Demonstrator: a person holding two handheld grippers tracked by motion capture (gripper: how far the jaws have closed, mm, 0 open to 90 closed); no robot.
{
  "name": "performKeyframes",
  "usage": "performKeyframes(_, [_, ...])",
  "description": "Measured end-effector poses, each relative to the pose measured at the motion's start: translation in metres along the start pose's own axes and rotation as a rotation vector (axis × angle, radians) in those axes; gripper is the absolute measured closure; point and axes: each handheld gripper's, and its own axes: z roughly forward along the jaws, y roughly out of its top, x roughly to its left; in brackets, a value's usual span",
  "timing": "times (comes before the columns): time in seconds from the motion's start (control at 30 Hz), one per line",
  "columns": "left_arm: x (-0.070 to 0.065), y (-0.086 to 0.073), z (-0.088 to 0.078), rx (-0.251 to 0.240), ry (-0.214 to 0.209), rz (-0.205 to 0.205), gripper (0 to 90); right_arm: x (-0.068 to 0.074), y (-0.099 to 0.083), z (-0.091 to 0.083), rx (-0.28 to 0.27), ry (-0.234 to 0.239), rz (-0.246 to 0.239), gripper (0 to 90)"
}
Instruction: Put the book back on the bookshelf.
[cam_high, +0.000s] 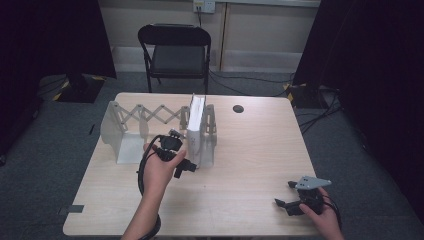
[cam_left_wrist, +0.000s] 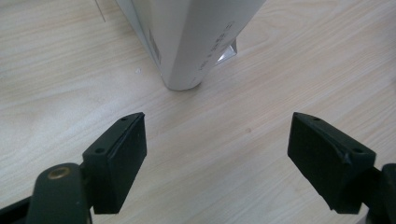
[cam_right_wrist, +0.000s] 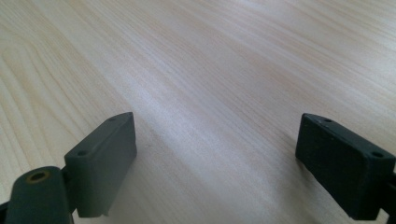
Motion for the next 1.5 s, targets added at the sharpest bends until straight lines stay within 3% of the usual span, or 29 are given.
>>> performKeyframes(0.43, [0.006,-0.01,0.007,0.014,-0.018,-0.005,18.3,0.0,0.0,0.0,0.0,0.0,0.0,12.0])
performKeyframes(0.87, [0.012,-0.02,0.017,0.027,-0.039,0.025,17.6,0.0,0.0,0.0,0.001,0.001,0.0,12.0])
performKeyframes(1.5, [0.025,-0.039,0.03,0.025,-0.055,0.012,17.6,0.0,0.0,0.0,0.0,0.0,0.0,12.0])
